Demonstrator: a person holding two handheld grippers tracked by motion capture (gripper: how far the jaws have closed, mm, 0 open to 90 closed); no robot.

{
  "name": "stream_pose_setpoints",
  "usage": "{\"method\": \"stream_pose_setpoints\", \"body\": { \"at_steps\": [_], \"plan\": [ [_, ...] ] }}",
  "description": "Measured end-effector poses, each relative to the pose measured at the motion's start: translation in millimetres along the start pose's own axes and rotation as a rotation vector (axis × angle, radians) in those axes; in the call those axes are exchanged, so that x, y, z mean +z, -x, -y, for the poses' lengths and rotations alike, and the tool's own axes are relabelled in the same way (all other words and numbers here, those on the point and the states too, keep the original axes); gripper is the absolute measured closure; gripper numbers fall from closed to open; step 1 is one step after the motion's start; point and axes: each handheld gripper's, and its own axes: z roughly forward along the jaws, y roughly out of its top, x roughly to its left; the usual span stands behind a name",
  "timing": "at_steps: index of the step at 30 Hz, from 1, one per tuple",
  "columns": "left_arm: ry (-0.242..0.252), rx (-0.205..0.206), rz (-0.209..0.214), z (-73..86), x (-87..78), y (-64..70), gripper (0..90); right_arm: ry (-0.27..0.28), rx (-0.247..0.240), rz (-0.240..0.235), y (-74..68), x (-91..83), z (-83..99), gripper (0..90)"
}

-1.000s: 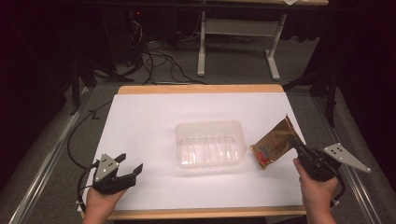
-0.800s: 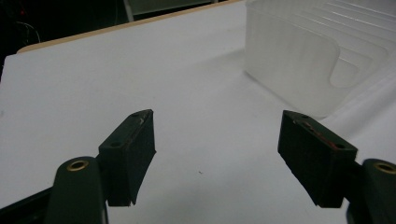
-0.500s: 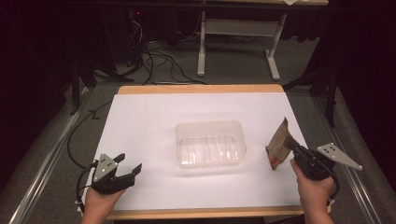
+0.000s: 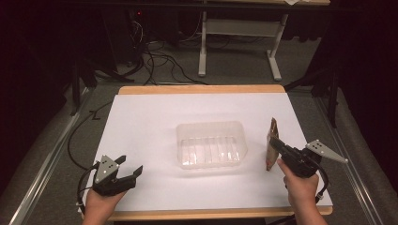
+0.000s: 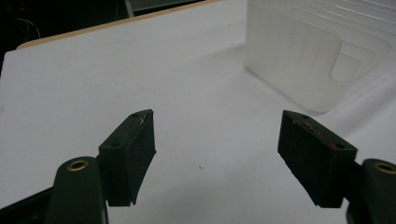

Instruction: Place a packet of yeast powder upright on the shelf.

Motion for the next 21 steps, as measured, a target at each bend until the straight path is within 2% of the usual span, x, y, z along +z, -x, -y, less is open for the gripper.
{"method": "stream_pose_setpoints", "body": {
  "at_steps": [4, 9, 15, 21],
  "plan": [
    [-0.001, 0.004, -0.003, 0.5, -0.3, 1.2, 28.2, 0.044, -0.011, 0.018, 4.6, -8.8, -5.3, 90.0],
    [0.000, 0.000, -0.008, 1.0, -2.2, 1.0, 28.2, 0.098, -0.012, 0.017, 5.0, -16.4, -13.0, 90.0],
    [0.001, -0.003, -0.010, 1.2, -2.1, 0.7, 28.3, 0.121, -0.036, 0.002, -3.8, -19.3, -20.1, 90.0],
    [0.001, -0.004, -0.009, 1.7, -3.2, -0.5, 28.3, 0.139, -0.050, 0.012, -7.9, -22.4, -28.2, 90.0]
  ]
}}
